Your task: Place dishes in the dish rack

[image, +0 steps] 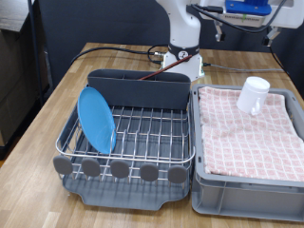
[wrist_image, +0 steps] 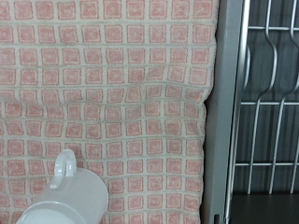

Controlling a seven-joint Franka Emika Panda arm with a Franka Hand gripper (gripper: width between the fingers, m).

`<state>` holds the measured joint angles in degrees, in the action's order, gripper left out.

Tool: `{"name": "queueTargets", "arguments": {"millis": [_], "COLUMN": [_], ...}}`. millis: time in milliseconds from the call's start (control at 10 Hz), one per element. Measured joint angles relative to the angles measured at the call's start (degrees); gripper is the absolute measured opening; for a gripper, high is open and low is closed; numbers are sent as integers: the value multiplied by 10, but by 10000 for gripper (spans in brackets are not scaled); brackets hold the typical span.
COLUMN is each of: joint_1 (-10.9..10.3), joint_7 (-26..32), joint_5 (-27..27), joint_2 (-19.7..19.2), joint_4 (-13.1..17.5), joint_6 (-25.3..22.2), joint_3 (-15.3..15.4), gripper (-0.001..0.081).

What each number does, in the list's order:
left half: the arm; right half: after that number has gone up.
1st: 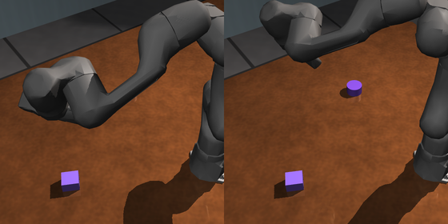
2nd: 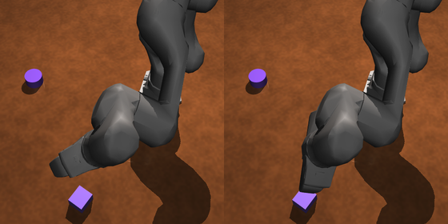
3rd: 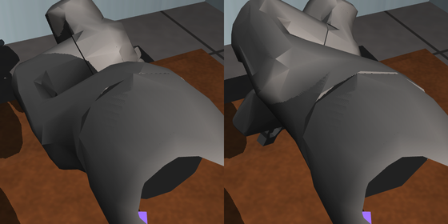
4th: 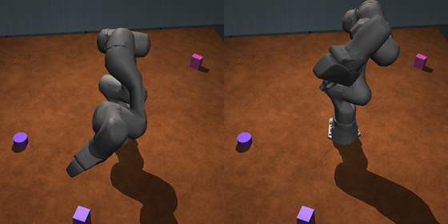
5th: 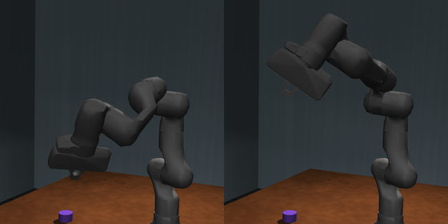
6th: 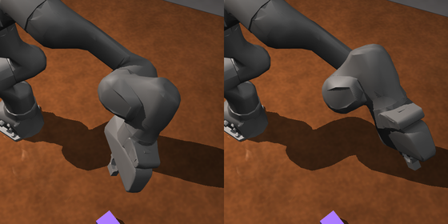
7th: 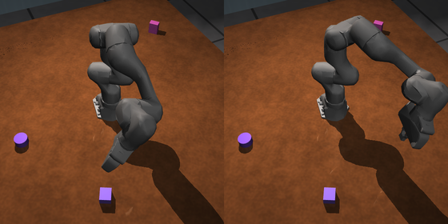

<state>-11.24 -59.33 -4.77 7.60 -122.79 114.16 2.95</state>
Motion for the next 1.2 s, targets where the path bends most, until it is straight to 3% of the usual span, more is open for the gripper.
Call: {"name": "queueTargets", "arguments": {"millis": [300, 700, 1000, 1200], "joint_1": [-1, -19, -19, -18], "joint_7": [1, -48, -81, -83], "joint_5": [-9, -9, 9, 27], "joint_2": [-3, -8, -36, -62], "joint_4": [2, 11, 13, 8], "joint_6": [-3, -43, -72, -66], "joint_3": [8, 52, 61, 59], "gripper": [803, 803, 803, 803]}}
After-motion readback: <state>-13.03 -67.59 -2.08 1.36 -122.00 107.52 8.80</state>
